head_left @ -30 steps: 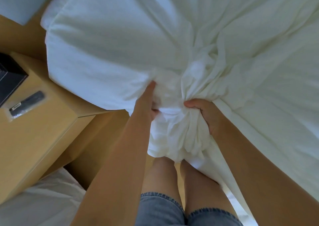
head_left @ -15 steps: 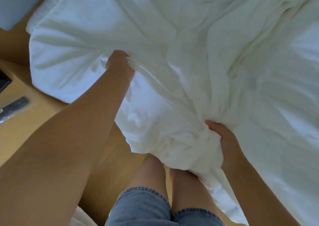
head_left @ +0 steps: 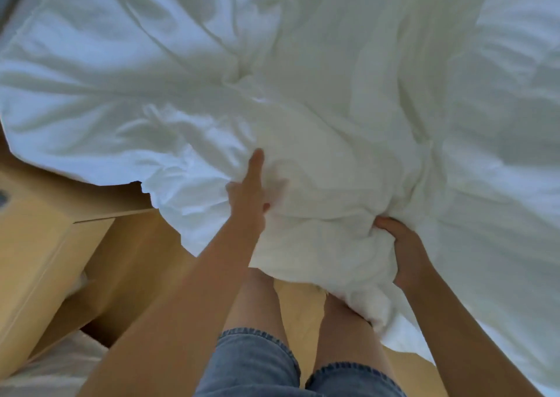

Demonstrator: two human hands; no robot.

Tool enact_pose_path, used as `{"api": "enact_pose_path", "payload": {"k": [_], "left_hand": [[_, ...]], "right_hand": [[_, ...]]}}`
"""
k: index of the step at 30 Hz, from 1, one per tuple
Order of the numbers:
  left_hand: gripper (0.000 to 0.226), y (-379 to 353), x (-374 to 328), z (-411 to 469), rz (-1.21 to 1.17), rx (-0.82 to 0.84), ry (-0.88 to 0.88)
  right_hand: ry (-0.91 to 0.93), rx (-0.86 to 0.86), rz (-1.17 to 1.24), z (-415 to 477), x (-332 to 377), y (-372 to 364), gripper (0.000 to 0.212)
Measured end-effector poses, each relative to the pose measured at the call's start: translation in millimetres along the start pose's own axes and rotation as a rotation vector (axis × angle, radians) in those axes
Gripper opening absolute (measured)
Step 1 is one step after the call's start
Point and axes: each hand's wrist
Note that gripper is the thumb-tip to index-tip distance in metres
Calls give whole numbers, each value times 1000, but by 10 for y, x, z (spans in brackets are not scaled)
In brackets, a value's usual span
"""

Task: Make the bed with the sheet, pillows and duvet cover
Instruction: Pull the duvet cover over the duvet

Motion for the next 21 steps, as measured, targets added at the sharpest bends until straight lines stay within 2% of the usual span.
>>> {"api": "enact_pose_path", "payload": {"k": [2, 4, 6, 9, 11, 13, 14, 16, 18, 21], "left_hand": [[71, -453, 451, -181, 147, 203, 118], [67, -890, 660, -254, 212, 227, 170], [61, -1187, 692, -227, 162, 157, 116], [45, -1325, 677, -181, 66, -37, -117], [33, -1263, 605, -226, 98, -150, -276], [42, -1141, 498, -306, 396, -316, -472], [51, -1090, 450, -343, 584, -410, -525], [53, -1036, 390, -421, 771, -498, -588], [39, -1076, 357, -515, 795, -451, -600], [27, -1216, 267, -580, 374, -343, -526]], "right_hand": [[1, 111, 55, 31, -20, 47, 42], [4, 227, 63, 57, -41, 79, 35], [13, 271, 53, 95, -33, 116, 34], [-8, 341, 73, 128, 38, 123, 36], [-15, 407, 74, 105, 104, 89, 35], [14, 416, 55, 48, 144, 67, 35], [20, 403, 39, 14, 147, 66, 34], [0, 370, 14, -74, 139, 85, 31], [1, 326, 12, -132, 132, 111, 31], [106, 254, -6, -202, 195, 140, 28]]}}
Point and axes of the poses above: each hand's wrist, its own z-axis towards the middle knuckle, its own y-axis out of the back of the hand, x = y × z, and after that the axes turned 10 degrees about y, right-handed
